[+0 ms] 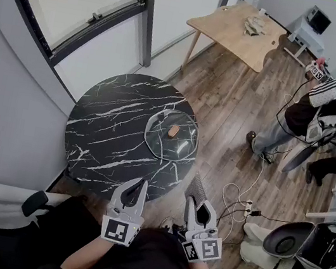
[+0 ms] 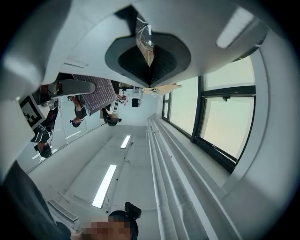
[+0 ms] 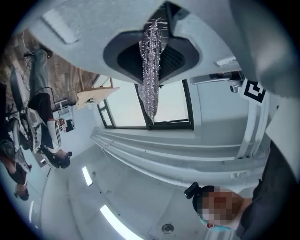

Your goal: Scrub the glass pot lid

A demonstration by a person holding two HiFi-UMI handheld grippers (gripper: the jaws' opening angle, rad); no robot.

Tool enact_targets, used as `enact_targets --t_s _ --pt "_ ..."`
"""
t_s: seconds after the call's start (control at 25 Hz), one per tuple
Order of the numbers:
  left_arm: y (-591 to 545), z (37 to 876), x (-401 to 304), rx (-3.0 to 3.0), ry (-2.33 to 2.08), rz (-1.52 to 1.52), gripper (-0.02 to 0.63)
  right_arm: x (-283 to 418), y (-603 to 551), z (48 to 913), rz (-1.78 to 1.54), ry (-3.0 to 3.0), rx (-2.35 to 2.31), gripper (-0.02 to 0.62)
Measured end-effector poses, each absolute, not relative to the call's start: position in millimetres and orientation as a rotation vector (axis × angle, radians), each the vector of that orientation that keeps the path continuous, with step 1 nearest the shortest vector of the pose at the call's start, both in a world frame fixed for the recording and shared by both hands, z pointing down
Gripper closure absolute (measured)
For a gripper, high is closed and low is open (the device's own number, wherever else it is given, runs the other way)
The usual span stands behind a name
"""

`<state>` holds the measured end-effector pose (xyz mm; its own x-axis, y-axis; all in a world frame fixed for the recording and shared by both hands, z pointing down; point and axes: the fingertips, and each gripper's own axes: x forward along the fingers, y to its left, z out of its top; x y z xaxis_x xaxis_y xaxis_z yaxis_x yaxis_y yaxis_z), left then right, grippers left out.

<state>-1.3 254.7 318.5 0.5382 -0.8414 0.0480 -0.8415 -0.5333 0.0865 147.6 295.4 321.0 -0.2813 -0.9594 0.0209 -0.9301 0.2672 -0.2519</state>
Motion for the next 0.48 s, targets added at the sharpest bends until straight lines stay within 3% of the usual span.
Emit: enact_targets --t_s 0.48 --pt "260.9 320.2 -0.8 2.662 -1.44 -0.022 0.603 143.0 295.1 321.3 -0.324 2.396 -1.783 0.518"
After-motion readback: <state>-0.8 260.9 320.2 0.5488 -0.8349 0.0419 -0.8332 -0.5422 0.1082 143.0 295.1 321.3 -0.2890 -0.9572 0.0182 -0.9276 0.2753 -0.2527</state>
